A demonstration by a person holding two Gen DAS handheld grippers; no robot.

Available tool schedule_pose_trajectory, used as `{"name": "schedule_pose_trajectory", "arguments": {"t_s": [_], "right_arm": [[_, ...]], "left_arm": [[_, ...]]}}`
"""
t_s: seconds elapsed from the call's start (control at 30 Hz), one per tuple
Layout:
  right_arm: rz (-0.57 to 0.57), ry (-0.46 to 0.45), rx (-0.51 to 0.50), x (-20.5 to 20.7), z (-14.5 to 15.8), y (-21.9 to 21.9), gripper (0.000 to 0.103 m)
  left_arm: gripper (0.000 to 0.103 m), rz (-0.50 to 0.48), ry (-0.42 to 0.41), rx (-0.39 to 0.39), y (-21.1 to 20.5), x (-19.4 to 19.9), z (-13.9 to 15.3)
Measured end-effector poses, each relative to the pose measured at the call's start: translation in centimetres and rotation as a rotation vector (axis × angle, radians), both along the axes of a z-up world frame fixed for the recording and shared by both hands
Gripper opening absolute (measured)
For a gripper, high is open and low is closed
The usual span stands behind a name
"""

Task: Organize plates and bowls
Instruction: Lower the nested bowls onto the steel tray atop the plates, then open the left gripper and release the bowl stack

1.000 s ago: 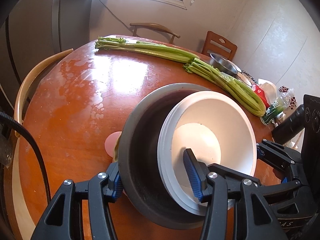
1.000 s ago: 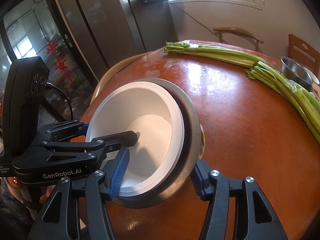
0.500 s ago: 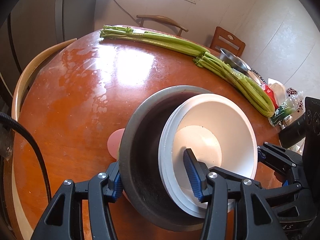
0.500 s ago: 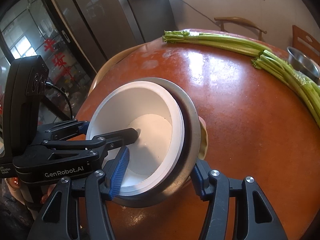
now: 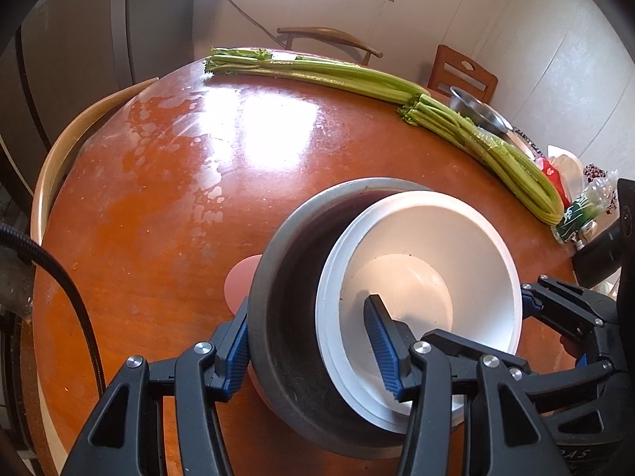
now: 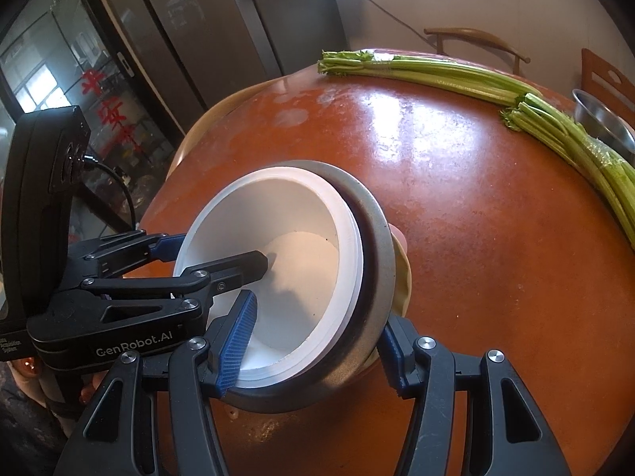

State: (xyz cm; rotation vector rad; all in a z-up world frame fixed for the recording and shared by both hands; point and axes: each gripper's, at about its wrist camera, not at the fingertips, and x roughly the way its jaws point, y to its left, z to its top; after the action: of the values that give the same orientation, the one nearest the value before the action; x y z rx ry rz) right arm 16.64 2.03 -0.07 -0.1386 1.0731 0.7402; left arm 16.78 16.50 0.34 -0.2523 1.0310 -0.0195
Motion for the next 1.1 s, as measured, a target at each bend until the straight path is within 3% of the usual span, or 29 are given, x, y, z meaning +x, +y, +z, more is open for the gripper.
{"name": "schedule_pose_trajectory", "arguments": {"t_s": [1.1], "right_arm": [[-0.028,-0.155,-0.032,-1.0,2.3,-1.0,0.060]], "left_arm": [[0.055,0.051,-0.043,0.033,0.7,-1.9,1.8]]}}
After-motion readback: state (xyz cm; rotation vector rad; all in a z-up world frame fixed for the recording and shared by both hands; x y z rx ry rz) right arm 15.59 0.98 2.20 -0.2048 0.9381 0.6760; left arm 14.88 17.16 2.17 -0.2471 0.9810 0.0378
